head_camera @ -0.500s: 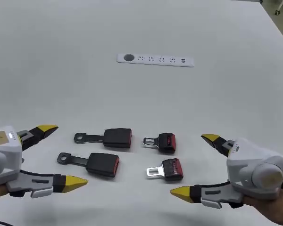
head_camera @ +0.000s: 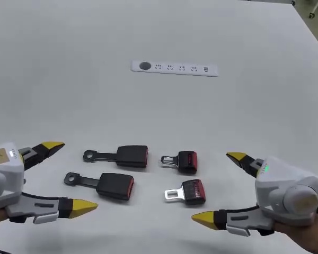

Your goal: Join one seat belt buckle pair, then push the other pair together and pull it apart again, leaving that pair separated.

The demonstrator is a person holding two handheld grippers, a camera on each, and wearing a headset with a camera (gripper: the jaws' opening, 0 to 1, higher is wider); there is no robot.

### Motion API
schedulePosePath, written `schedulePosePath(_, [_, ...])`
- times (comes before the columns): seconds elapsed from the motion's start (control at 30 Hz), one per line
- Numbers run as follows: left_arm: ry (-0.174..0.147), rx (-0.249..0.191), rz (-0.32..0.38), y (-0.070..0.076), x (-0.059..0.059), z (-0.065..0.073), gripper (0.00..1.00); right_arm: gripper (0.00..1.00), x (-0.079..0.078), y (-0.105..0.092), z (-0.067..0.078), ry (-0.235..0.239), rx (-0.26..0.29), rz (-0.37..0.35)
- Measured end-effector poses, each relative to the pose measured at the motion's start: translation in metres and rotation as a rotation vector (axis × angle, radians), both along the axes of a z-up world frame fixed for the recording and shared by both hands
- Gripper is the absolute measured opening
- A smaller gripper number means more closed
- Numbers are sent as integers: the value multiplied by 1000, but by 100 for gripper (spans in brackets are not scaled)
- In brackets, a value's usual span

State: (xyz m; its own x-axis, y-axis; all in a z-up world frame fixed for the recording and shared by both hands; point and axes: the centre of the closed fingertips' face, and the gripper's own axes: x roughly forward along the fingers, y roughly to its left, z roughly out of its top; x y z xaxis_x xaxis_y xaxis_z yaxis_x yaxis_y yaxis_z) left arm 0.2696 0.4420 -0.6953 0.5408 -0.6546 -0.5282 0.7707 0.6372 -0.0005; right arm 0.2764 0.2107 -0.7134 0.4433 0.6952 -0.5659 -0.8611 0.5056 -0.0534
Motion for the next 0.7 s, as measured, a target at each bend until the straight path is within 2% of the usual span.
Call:
schedulePosePath(0.2, [9, 11, -22, -2, 0, -1, 98, 97, -1, 0, -2, 6, -12, 19])
schedulePosePath(0.3, [27, 19, -50, -4, -2, -5, 94, 94, -1, 0, -4, 12, -21, 42])
schedulePosePath(0.53, [46, 65, -140, -11, -2, -12, 87, 85, -3, 3, -8, 11, -50, 113])
schedulePosePath(0.7, [75, 95, -224, -21, -6, -17, 77, 77, -5, 5, -12, 8, -74, 168])
